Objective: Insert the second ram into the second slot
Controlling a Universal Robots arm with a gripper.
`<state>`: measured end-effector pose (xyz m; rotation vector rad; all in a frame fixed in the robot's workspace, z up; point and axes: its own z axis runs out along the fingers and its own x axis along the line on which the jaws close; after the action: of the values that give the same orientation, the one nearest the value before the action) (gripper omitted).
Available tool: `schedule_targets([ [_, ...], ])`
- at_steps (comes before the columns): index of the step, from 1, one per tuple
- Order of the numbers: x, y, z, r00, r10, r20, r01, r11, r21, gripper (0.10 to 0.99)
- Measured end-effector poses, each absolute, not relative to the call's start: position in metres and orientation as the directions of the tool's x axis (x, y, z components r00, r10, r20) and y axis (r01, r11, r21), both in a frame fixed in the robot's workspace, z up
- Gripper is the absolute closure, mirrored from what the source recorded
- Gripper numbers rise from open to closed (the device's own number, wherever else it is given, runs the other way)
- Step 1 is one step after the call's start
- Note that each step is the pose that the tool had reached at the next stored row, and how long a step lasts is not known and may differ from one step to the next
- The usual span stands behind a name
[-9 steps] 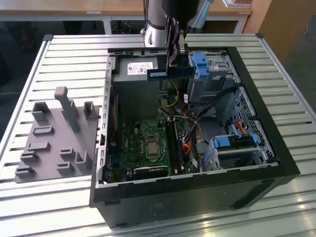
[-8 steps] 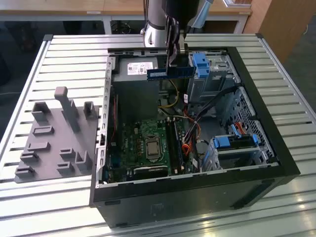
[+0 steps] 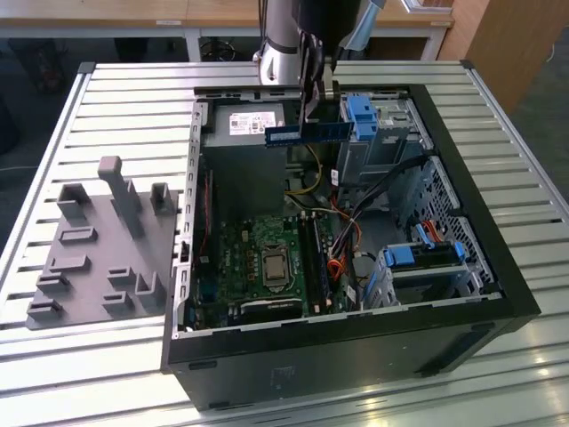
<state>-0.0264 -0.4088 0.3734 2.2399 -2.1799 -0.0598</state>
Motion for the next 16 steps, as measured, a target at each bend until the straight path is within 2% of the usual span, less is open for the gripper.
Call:
schedule_targets([
  [16,-0.0264,-0.4165,0.3733,0.027,-1.0,-0.017,-0.999,-0.027,0.038,0.949],
])
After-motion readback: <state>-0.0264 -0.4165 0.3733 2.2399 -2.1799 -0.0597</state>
